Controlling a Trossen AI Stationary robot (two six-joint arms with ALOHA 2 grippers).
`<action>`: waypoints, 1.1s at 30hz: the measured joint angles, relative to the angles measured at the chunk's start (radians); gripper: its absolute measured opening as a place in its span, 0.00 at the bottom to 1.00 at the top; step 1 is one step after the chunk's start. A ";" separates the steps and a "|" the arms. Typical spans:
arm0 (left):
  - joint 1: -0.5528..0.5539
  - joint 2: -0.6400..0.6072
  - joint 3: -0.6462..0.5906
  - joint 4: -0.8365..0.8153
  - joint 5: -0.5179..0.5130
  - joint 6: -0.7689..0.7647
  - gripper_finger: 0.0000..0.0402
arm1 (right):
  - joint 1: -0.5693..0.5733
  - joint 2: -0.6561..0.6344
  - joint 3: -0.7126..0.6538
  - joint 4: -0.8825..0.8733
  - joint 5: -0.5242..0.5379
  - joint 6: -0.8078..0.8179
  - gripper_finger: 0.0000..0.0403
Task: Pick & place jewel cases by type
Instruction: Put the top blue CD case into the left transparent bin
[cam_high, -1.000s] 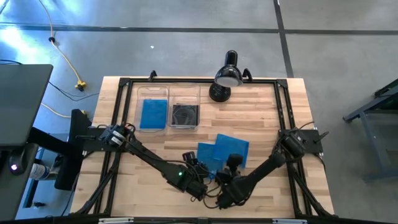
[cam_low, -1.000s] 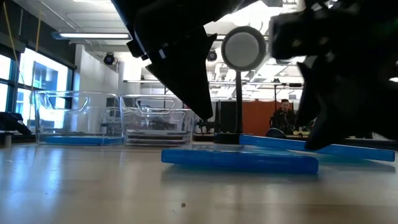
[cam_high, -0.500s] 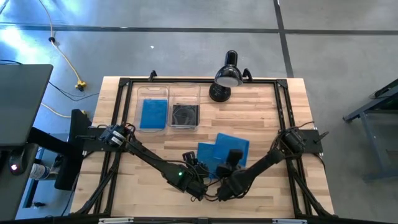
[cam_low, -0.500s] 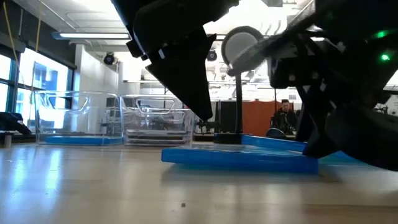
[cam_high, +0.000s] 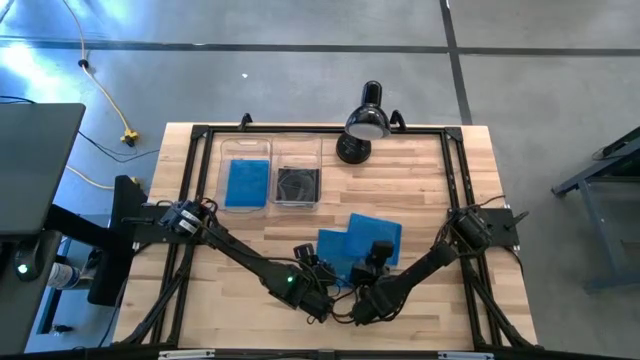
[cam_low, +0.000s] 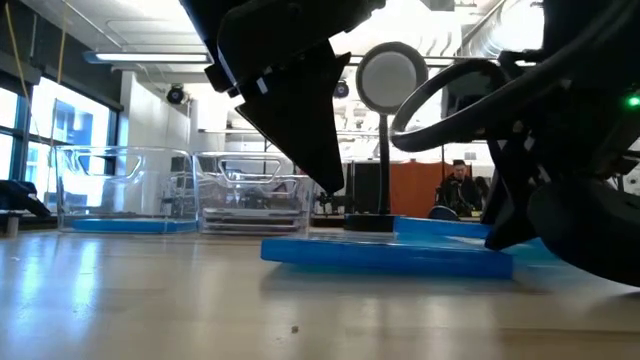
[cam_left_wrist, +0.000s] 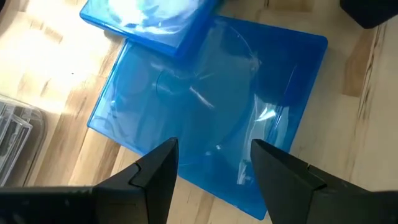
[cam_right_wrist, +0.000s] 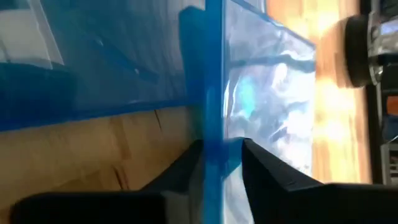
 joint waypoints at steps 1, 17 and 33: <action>0.000 0.000 0.000 0.000 0.000 -0.001 0.49 | 0.006 0.000 0.000 0.000 0.010 0.000 0.19; -0.022 -0.006 -0.001 -0.246 -0.053 -0.307 0.49 | 0.095 0.005 0.001 -0.101 0.143 0.117 0.05; -0.085 -0.225 0.000 -0.292 -0.066 -0.375 0.49 | 0.159 0.007 0.192 -0.284 0.280 0.068 0.03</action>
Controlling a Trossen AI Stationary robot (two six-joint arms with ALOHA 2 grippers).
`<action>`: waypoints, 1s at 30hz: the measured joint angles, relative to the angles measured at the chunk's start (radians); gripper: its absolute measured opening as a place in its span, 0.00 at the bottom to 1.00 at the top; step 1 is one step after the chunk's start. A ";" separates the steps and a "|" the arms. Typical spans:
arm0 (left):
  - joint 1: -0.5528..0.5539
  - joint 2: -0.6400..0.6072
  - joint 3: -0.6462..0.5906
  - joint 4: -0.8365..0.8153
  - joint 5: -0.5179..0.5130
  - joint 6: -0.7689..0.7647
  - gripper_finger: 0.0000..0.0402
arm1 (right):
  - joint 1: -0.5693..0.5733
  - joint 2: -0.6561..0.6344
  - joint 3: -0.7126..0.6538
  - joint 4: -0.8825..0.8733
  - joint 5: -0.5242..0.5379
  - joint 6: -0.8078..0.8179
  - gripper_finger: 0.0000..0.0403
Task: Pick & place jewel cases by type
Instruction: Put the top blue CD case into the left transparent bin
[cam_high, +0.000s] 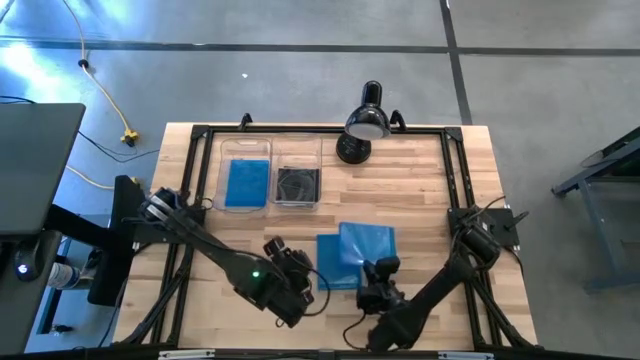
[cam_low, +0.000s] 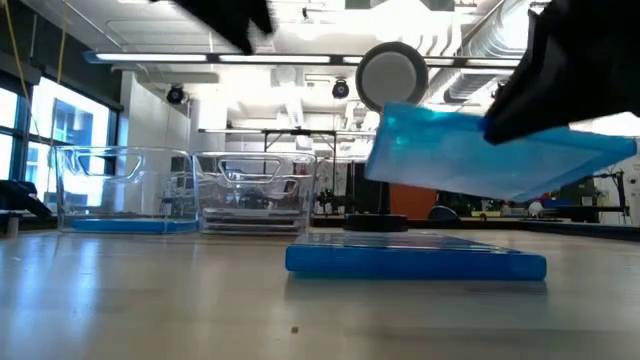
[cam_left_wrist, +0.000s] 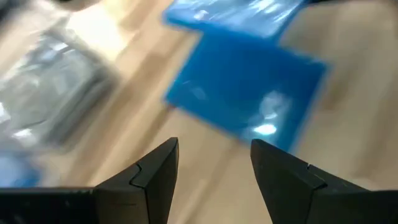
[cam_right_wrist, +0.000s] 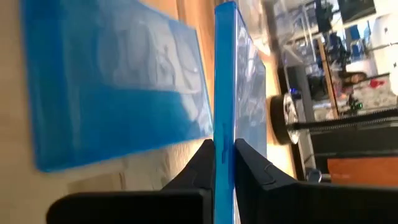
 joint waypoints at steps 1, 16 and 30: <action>-0.002 -0.009 0.000 0.045 0.015 0.029 0.49 | 0.005 0.000 0.008 0.000 0.010 -0.003 0.04; 0.038 -0.017 -0.295 0.999 0.551 0.323 0.49 | 0.103 -0.003 0.027 0.001 0.006 0.003 0.04; 0.164 -0.187 -0.534 1.251 0.687 0.216 0.49 | 0.150 -0.005 0.069 -0.010 -0.041 -0.076 0.04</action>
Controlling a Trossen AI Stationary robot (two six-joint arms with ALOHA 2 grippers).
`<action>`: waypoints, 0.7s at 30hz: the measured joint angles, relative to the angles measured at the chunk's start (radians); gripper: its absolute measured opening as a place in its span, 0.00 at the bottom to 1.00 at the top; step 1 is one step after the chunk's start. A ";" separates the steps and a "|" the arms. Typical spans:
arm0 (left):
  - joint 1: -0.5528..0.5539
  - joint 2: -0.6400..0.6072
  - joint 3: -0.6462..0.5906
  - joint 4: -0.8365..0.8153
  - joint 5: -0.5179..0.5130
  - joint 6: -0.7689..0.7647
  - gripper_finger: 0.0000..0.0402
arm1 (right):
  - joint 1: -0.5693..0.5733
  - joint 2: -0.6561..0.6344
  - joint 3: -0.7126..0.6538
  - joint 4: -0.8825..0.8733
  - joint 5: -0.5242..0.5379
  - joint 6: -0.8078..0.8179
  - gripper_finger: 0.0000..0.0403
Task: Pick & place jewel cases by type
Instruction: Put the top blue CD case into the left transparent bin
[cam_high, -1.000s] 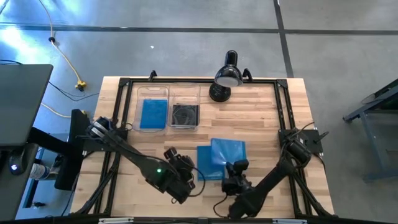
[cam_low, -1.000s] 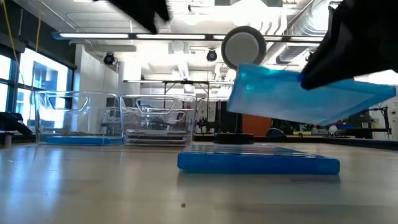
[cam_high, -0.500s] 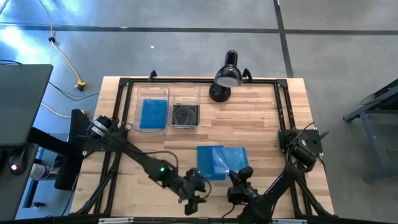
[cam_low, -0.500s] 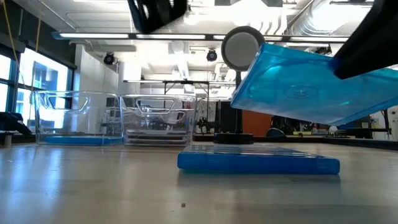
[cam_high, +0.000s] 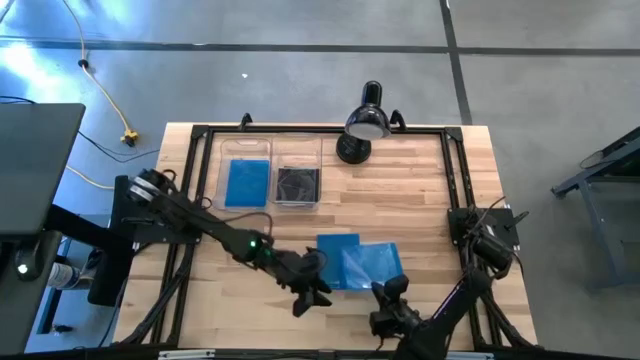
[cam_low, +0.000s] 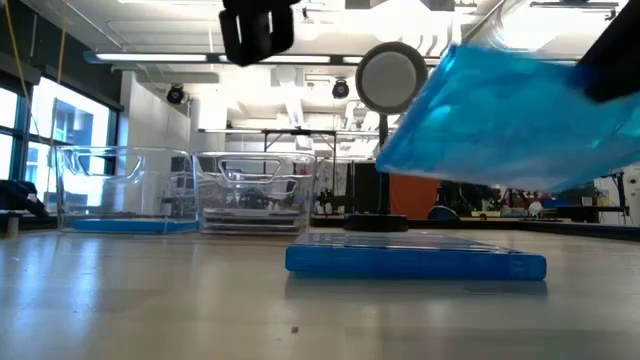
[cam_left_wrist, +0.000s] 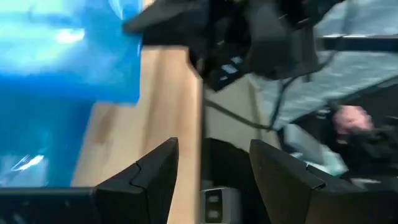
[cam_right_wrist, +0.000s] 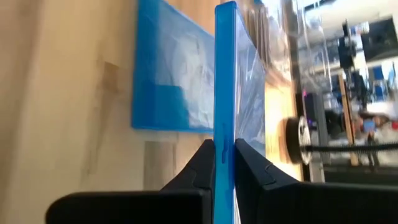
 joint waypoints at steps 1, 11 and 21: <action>0.018 -0.019 0.002 -0.014 0.026 0.001 0.49 | 0.008 0.000 0.013 -0.002 0.006 -0.015 0.04; 0.316 -0.073 -0.001 -0.235 0.398 -0.081 0.49 | 0.036 -0.001 0.139 0.000 0.101 -0.168 0.04; 0.442 -0.094 0.000 -0.322 0.520 -0.123 0.49 | 0.045 -0.001 0.146 0.017 0.134 -0.221 0.04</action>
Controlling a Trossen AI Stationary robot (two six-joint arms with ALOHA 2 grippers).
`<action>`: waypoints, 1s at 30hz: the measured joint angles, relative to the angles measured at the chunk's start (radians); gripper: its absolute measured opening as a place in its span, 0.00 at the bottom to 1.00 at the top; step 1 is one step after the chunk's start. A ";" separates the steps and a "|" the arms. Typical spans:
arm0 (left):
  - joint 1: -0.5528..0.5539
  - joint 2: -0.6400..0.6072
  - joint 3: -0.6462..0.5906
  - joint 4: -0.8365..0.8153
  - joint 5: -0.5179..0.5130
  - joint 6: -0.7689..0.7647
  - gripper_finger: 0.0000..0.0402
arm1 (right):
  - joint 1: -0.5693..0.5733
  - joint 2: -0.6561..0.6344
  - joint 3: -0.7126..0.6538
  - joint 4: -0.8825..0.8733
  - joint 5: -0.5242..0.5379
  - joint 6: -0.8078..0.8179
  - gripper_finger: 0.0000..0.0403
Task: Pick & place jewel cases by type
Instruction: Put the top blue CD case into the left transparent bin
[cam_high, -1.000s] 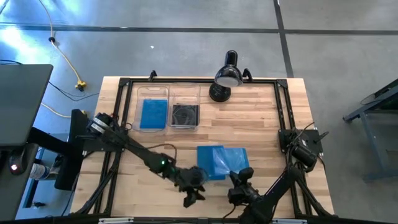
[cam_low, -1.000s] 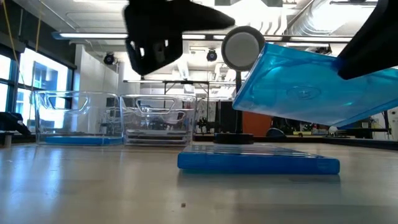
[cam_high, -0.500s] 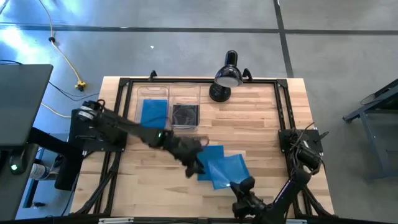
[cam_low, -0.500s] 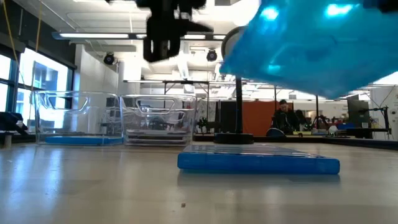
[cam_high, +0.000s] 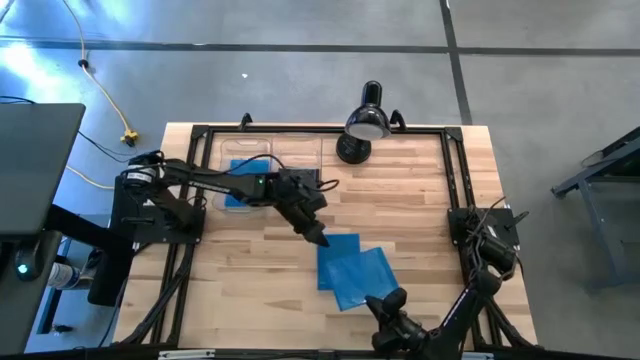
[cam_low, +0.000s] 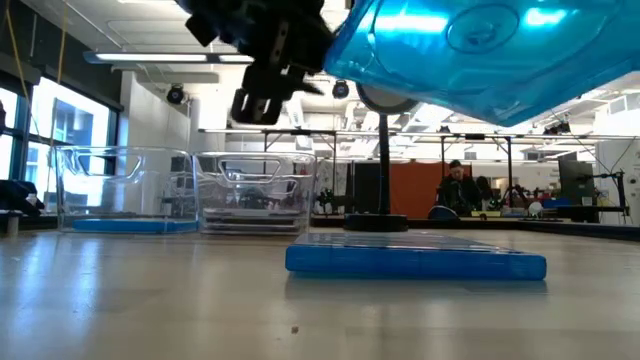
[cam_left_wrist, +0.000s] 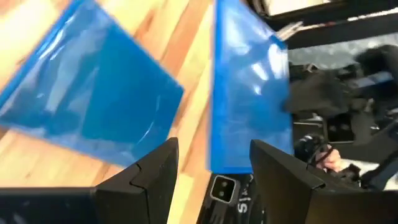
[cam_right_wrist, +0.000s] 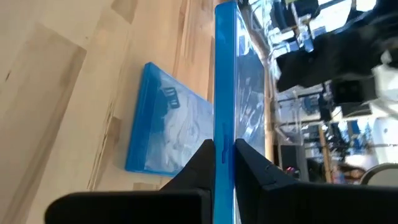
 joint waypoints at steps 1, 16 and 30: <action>0.000 0.003 0.001 -0.018 0.007 -0.004 0.49 | 0.001 0.000 0.000 0.001 0.009 -0.009 0.04; 0.004 0.023 0.001 0.000 0.088 -0.014 0.49 | -0.046 0.000 0.000 0.234 0.064 -0.380 0.04; -0.013 0.042 -0.001 0.042 0.138 -0.031 0.49 | -0.076 0.000 -0.002 0.320 0.138 -0.563 0.04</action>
